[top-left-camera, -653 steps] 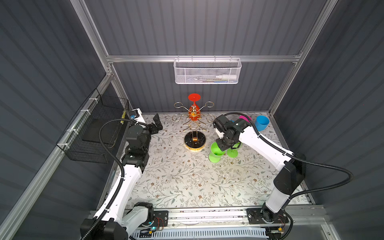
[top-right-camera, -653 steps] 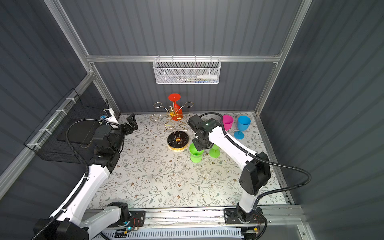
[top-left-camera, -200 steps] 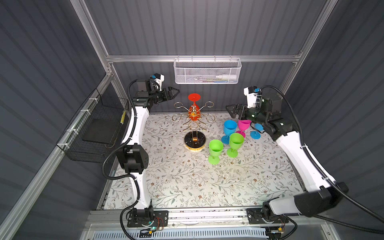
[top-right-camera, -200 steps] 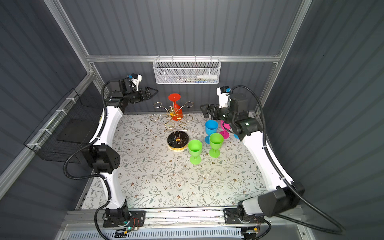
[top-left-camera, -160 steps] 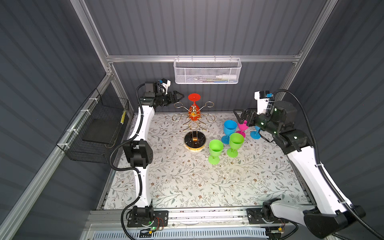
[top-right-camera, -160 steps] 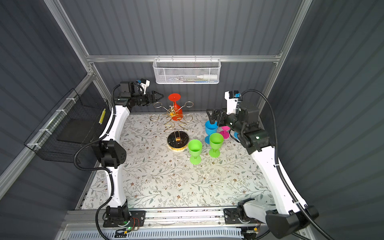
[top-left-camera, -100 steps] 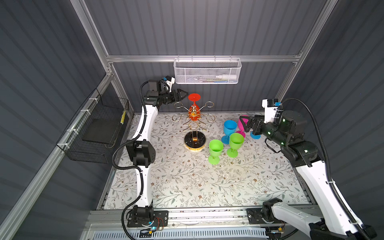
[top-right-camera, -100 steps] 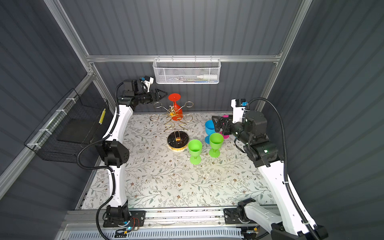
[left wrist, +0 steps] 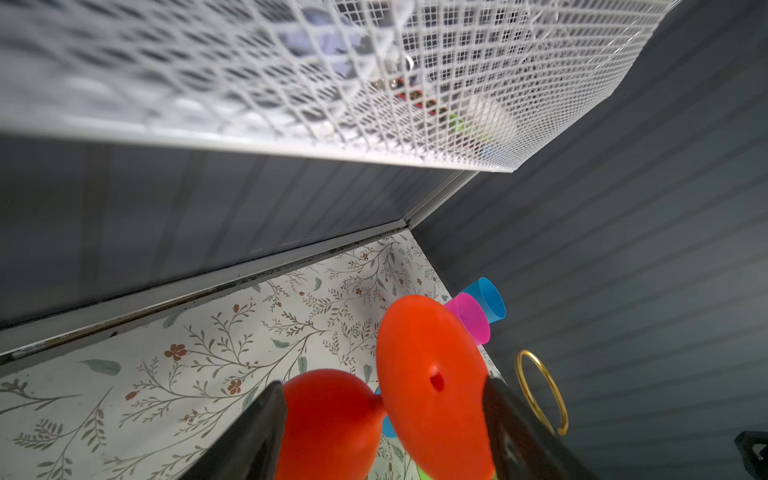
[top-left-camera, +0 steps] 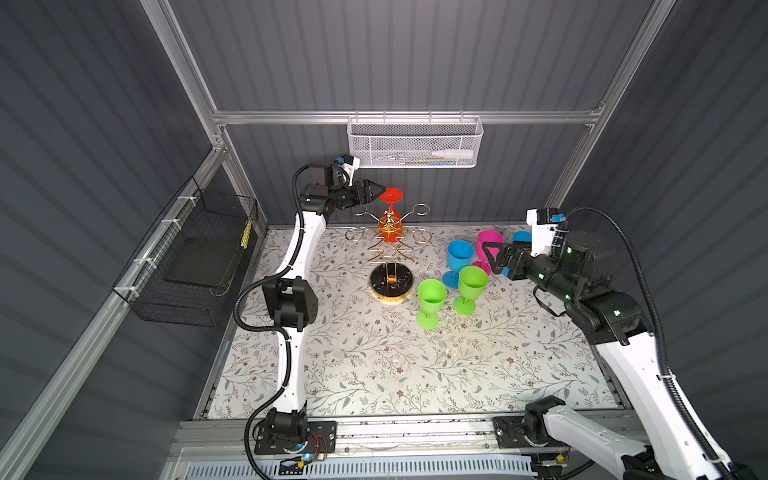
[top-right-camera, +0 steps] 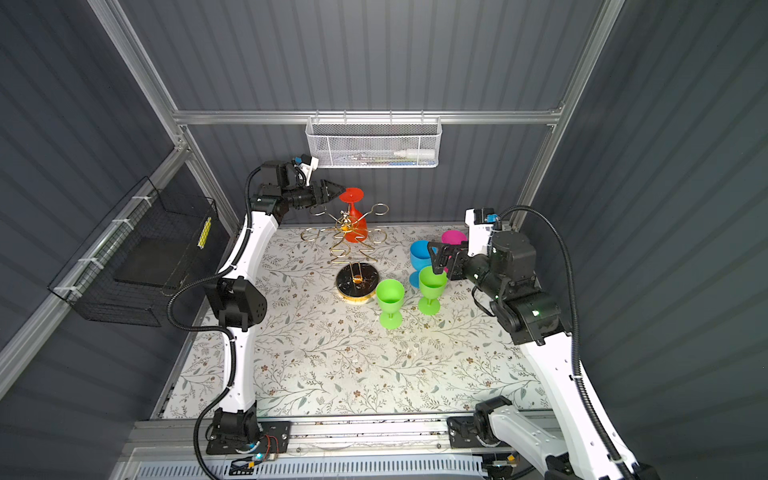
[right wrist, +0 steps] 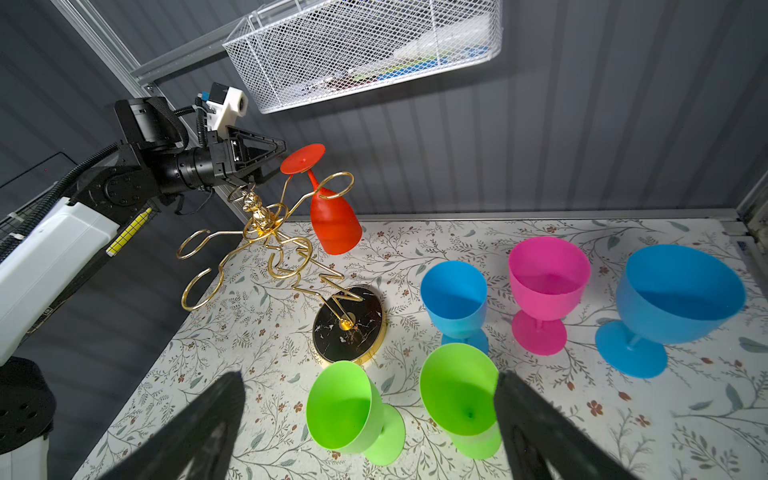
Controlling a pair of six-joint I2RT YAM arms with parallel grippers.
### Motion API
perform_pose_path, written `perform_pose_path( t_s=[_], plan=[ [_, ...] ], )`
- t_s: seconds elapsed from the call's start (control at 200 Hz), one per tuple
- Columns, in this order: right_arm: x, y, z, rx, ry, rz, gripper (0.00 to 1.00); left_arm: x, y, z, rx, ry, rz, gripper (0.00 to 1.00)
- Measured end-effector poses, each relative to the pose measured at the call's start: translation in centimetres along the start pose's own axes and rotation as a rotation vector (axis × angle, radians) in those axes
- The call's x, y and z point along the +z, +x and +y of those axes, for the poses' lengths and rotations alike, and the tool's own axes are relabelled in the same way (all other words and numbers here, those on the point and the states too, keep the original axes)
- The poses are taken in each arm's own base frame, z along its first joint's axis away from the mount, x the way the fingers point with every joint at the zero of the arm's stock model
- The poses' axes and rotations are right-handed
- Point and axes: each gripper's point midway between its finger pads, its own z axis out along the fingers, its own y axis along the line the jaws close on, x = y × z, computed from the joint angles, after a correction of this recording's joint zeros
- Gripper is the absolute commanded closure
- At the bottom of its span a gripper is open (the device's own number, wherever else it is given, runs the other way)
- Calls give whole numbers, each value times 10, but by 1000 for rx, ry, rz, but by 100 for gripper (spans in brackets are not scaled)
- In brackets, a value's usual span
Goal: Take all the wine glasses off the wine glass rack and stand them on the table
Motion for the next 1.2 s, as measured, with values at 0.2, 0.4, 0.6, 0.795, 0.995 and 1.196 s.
perform_pose_path(
  t_s=[0.2, 0.4, 0.6, 0.795, 0.995, 1.196],
  plan=[
    [0, 2, -1, 1, 6, 7, 4, 4, -1, -6, 18, 14, -5, 27],
    [0, 2, -1, 1, 6, 7, 4, 5, 1, -7, 41, 14, -2, 31],
    [1, 3, -1, 1, 6, 9, 4, 4, 3, -5, 68, -10, 10, 35],
    [1, 3, -2, 1, 6, 11, 4, 1, 7, -5, 89, -27, 26, 35],
    [2, 3, -2, 1, 7, 12, 4, 0, 9, 0, 100, -58, 34, 25],
    [2, 4, -2, 2, 10, 16, 4, -2, 7, 6, 151, -103, 26, 21]
  ],
)
